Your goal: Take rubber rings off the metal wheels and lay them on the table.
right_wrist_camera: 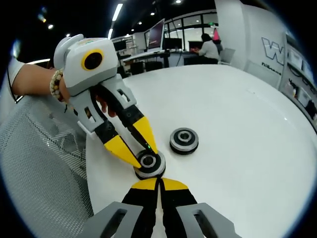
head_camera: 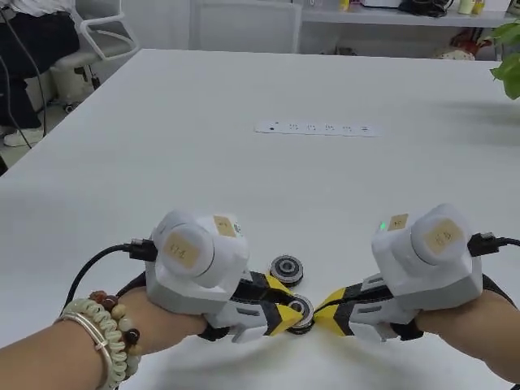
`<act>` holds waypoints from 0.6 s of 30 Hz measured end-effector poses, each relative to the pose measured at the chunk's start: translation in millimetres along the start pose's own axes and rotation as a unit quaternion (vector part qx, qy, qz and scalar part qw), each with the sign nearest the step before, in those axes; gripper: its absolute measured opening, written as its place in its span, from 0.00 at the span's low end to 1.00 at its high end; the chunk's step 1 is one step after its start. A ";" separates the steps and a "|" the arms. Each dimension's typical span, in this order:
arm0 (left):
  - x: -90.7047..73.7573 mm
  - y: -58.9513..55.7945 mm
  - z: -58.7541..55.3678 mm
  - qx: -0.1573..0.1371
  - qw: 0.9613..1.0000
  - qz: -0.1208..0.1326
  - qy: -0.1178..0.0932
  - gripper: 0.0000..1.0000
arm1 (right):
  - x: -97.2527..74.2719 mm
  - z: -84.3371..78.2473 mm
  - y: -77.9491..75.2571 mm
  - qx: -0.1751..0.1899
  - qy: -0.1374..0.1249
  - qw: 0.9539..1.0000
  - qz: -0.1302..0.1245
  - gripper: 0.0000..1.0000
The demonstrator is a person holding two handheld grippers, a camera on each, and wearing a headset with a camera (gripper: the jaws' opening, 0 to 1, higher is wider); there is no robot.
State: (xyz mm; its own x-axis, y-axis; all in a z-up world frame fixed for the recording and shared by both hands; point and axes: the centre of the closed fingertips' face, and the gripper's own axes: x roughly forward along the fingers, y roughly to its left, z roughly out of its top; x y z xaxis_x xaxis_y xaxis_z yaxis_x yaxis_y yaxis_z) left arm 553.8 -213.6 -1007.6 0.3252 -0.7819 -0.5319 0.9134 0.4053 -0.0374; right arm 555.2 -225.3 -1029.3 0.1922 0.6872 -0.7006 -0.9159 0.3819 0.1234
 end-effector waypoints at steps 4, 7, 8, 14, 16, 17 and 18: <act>0.1 -0.6 0.0 0.001 1.000 0.000 0.001 0.14 | -0.2 0.0 0.5 -0.007 0.005 1.000 -0.007 0.00; 0.3 -0.9 0.1 0.002 1.000 -0.001 0.000 0.14 | -0.4 0.2 -0.3 -0.004 0.014 1.000 -0.013 0.00; 0.3 -1.1 0.1 0.002 1.000 -0.001 0.000 0.14 | -0.6 -0.1 -0.3 -0.012 0.017 1.000 -0.015 0.00; 0.3 -1.5 0.5 0.000 1.000 0.000 0.001 0.14 | -1.2 -0.1 -0.7 -0.047 0.029 0.998 -0.028 0.00; 0.2 -1.7 0.5 0.000 1.000 0.001 0.002 0.14 | -1.0 0.1 -0.2 -0.057 0.033 0.997 -0.034 0.00; 0.2 -1.7 0.5 0.001 1.000 0.001 0.002 0.14 | -1.1 0.2 -0.5 -0.064 0.036 0.997 -0.037 0.00; 0.2 -1.7 0.5 0.001 1.000 0.002 0.001 0.14 | -1.1 0.3 -0.4 -0.068 0.037 0.996 -0.038 0.00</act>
State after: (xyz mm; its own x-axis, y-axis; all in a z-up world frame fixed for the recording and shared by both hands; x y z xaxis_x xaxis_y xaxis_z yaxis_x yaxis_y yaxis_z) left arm 552.4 -214.7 -1007.3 0.3275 -0.7793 -0.5343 0.9127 0.4071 -0.0343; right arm 555.5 -226.0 -1028.3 0.2415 0.6101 -0.7546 -0.9397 0.3412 -0.0249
